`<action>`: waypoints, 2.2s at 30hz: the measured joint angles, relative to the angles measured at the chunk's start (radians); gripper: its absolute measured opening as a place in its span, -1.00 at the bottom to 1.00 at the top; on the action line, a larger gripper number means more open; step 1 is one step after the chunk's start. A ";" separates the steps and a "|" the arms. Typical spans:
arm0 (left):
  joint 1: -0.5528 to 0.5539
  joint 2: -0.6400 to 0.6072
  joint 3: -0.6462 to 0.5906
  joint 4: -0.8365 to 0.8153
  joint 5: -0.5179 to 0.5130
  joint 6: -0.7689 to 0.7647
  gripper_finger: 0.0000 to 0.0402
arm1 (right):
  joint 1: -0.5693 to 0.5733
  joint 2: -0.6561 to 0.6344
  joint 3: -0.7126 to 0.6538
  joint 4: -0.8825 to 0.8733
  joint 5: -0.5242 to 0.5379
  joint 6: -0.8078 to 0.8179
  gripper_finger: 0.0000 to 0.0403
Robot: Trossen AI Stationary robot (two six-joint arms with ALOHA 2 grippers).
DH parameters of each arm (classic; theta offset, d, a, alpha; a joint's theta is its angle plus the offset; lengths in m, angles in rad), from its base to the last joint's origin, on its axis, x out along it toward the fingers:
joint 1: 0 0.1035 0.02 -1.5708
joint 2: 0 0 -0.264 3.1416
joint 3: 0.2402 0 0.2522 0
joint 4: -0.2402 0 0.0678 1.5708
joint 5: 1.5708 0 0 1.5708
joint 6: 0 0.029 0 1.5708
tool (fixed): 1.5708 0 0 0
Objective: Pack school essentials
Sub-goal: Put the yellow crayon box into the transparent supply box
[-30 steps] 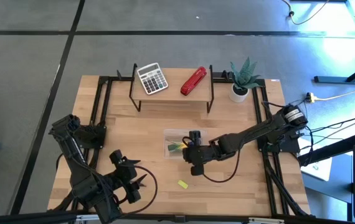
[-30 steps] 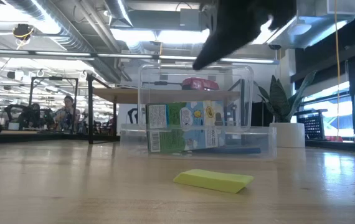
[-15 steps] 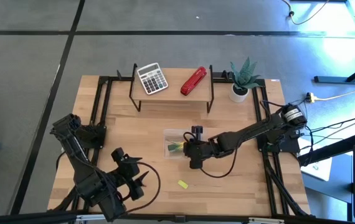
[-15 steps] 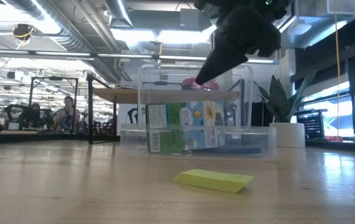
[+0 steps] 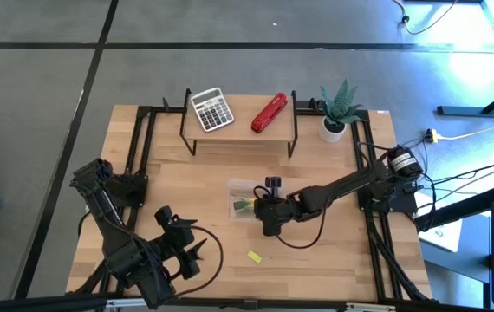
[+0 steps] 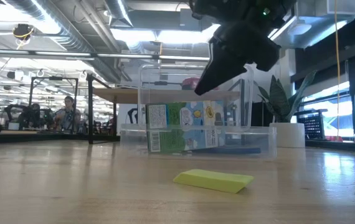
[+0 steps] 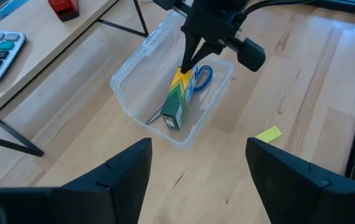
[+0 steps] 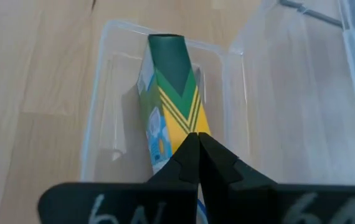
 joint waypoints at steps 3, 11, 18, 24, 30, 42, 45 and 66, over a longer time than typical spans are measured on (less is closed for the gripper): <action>0.000 0.000 0.000 0.000 0.000 0.000 0.26 | -0.005 0.000 0.000 0.000 -0.006 0.001 -0.98; 0.000 0.000 0.000 0.000 0.000 0.000 0.26 | -0.005 0.000 0.000 -0.008 -0.061 0.028 -0.98; 0.000 0.000 0.000 0.000 0.000 0.000 0.26 | -0.005 0.000 0.000 -0.032 -0.058 0.031 -0.98; 0.000 0.000 0.000 0.000 0.000 0.000 0.26 | -0.004 0.028 0.005 -0.029 -0.074 0.040 -0.98; 0.000 0.000 0.000 0.000 0.000 0.000 0.26 | 0.007 0.048 -0.001 -0.030 -0.102 0.058 -0.98; 0.000 0.000 0.000 0.000 -0.001 0.000 0.26 | 0.041 0.044 0.067 -0.027 0.024 0.023 -0.98; 0.000 0.000 0.000 0.000 0.000 0.000 0.26 | 0.017 0.044 0.095 -0.031 -0.050 -0.007 -0.97; 0.000 0.000 0.000 0.001 0.000 0.000 0.26 | -0.026 0.045 0.100 -0.045 -0.110 -0.214 0.02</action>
